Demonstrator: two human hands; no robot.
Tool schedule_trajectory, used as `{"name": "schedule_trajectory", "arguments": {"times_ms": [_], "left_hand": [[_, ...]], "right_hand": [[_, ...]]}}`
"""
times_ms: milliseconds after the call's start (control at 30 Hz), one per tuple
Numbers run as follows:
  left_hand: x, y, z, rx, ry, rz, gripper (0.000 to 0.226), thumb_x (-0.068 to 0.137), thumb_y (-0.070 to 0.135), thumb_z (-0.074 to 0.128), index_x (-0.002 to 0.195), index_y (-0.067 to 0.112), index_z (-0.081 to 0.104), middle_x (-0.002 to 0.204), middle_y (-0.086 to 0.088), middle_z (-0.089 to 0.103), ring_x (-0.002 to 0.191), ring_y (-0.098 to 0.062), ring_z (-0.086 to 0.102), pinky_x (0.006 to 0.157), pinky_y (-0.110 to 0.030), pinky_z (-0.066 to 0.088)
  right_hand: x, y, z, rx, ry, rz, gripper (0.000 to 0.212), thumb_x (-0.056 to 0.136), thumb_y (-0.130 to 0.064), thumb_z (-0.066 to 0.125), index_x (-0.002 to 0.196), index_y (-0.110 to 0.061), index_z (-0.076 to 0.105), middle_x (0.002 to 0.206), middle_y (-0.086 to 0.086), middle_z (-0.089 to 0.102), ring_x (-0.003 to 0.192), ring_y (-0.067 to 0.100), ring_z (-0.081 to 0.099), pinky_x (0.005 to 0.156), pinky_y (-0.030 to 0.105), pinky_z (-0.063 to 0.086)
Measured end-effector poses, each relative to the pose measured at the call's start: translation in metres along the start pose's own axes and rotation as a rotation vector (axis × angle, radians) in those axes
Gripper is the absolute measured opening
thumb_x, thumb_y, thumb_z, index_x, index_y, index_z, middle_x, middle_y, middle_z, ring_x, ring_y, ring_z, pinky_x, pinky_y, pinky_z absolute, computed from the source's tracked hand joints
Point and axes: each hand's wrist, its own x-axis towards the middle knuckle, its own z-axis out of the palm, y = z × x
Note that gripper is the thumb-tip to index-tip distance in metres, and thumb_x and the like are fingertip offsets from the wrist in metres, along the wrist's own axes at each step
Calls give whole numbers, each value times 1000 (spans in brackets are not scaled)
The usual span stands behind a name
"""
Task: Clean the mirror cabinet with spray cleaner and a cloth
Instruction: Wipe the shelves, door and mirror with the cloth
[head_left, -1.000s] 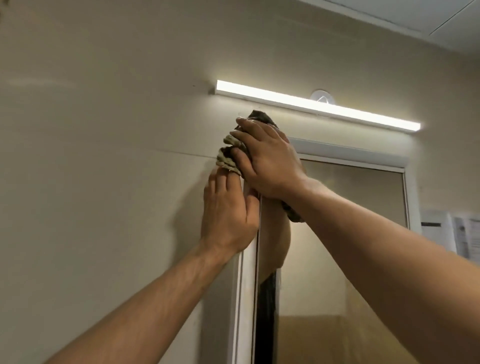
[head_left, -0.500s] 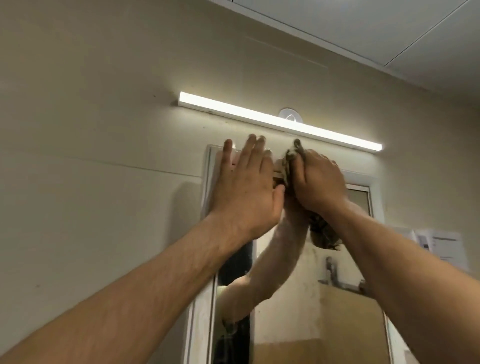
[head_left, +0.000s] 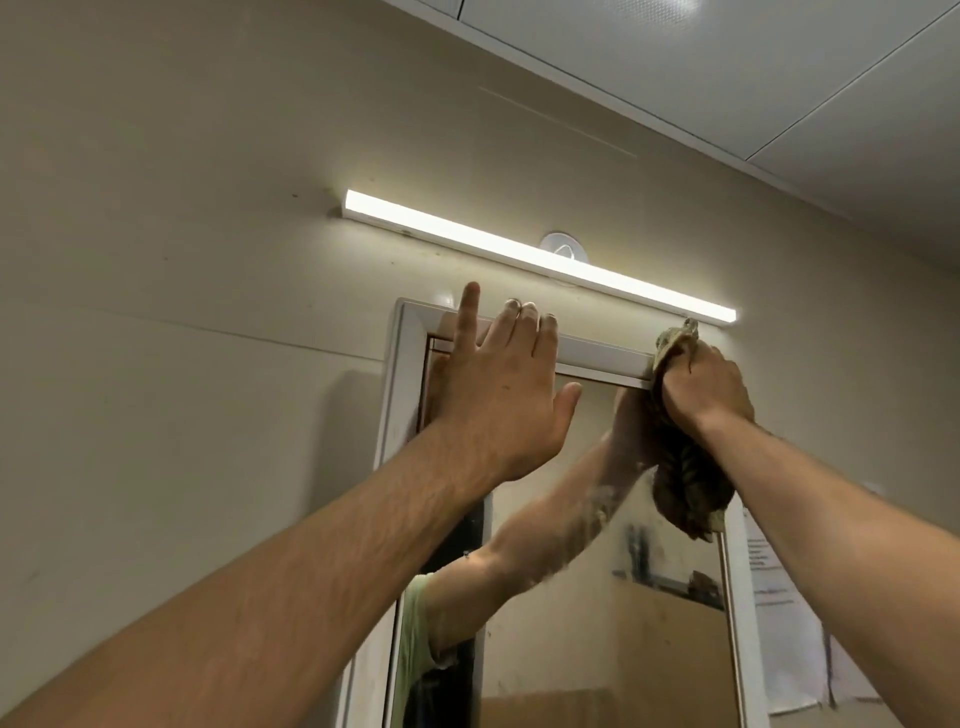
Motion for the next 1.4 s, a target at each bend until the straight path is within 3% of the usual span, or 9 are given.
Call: {"name": "schedule_trajectory", "arguments": {"times_ms": [133,267,367,533,633,800,1033,1233,1400], "left_hand": [[-14,-19,-12,-76,86,-84,79,99,63,18,160,14,29,168,-9,28,158,-26,19,124,-60,-14],[-37,-32,-27,-543,393,-175,65,103,47,35,154,8,41,161,-10,42,153,-24,33,129,-50,10],[-51,-46,-36,-641,447,-251,66,103,45,31,154,6,40,161,-10,42,152,-23,33,128,-48,18],[-85,-71,-34,-826,459,-360,64,105,43,31,156,5,36,160,-8,40,149,-15,35,123,-28,28],[-105,-80,-28,-821,387,-379,66,104,46,28,159,9,32,165,-5,34,153,-12,29,124,-24,25],[-139,-72,-19,-808,235,-418,68,104,49,29,162,15,24,169,2,25,156,-6,20,125,-22,17],[-178,-39,-29,-588,-53,-334,71,103,50,36,164,21,17,173,5,13,157,-10,12,126,-30,13],[-193,-27,-33,-562,-81,-328,67,102,47,35,162,20,24,171,5,19,157,-10,13,126,-31,13],[-218,-23,-28,-486,-131,-230,68,103,45,37,163,16,24,173,2,15,159,-11,9,129,-36,13]], "right_hand": [[-20,-32,3,4,-24,-153,26,107,-30,35,94,-18,54,112,15,66,89,26,46,90,40,39],[-49,-102,17,-5,-83,-345,31,104,-48,28,100,-26,50,114,6,64,95,20,48,85,39,38],[-79,-153,25,40,-80,-521,46,105,-55,27,123,-25,57,130,4,62,120,25,55,101,45,43],[-128,-197,34,29,-133,-685,67,108,-54,23,164,-19,18,174,5,6,160,21,1,130,45,2],[-162,-190,44,-51,-123,-754,73,107,-57,15,165,-14,3,173,8,-10,160,23,-11,130,44,-2],[-247,-145,61,-9,-114,-809,75,108,-49,32,165,-9,6,173,15,-2,161,29,-1,129,50,15],[-375,-70,55,-61,-405,-850,52,105,-44,41,145,-12,49,145,11,54,131,33,52,116,48,36],[-331,-105,59,-13,-319,-749,83,99,-46,54,165,-17,13,171,10,18,158,27,15,128,45,16],[-395,-65,62,-18,-399,-847,66,107,-43,39,163,-11,25,170,15,17,160,32,10,130,46,7]]}}
